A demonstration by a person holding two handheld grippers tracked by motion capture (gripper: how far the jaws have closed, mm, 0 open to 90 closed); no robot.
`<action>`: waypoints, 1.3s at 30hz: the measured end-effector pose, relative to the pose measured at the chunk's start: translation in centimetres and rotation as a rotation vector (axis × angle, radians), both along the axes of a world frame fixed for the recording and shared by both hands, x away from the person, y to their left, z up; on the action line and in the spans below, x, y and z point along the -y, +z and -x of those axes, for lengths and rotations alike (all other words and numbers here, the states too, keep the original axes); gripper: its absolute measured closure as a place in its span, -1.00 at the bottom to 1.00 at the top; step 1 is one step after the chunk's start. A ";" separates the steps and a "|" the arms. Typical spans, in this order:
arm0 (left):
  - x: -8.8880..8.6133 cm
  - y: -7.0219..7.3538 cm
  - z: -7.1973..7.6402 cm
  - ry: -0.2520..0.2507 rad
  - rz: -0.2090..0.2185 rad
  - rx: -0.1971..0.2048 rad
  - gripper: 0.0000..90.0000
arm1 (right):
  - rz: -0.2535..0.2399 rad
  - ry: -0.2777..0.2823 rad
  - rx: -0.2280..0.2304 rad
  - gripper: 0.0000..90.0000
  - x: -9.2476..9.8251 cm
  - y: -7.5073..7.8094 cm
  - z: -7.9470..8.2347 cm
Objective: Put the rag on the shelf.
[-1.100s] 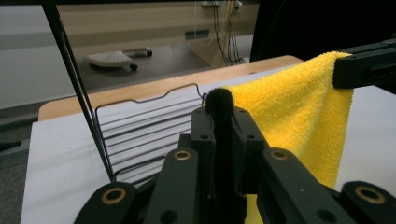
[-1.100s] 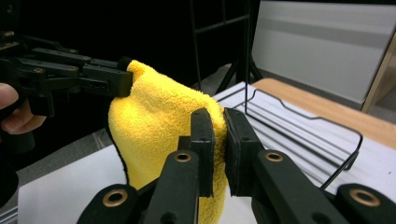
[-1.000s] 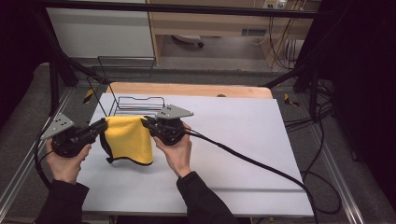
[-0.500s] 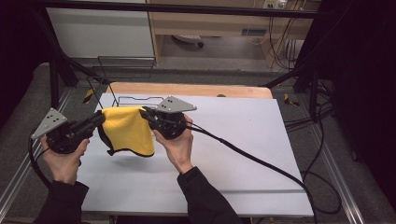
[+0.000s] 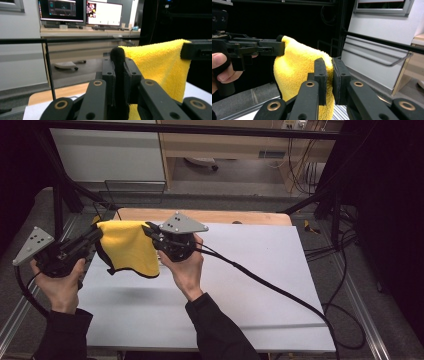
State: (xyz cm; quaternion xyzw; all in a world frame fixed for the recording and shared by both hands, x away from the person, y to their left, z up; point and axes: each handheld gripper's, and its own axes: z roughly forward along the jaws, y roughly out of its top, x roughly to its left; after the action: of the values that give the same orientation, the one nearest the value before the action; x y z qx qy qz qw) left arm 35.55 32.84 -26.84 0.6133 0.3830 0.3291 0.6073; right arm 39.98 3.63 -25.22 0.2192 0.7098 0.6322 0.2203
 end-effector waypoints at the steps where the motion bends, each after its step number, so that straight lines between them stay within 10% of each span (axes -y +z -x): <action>1: 0.0 0.2 -0.1 0.002 0.005 0.007 0.80 | -0.002 -0.001 0.005 0.86 0.0 0.2 0.0; 39: -0.5 8.9 -2.7 0.045 0.110 0.181 0.80 | -0.059 -0.047 0.167 0.86 -1.7 10.2 -2.1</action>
State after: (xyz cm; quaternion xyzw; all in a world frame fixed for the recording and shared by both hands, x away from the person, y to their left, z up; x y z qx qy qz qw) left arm 38.25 33.36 -17.96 0.5380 0.3580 0.3750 0.6647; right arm 42.07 5.33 -15.06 0.1888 0.6645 0.6637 0.2870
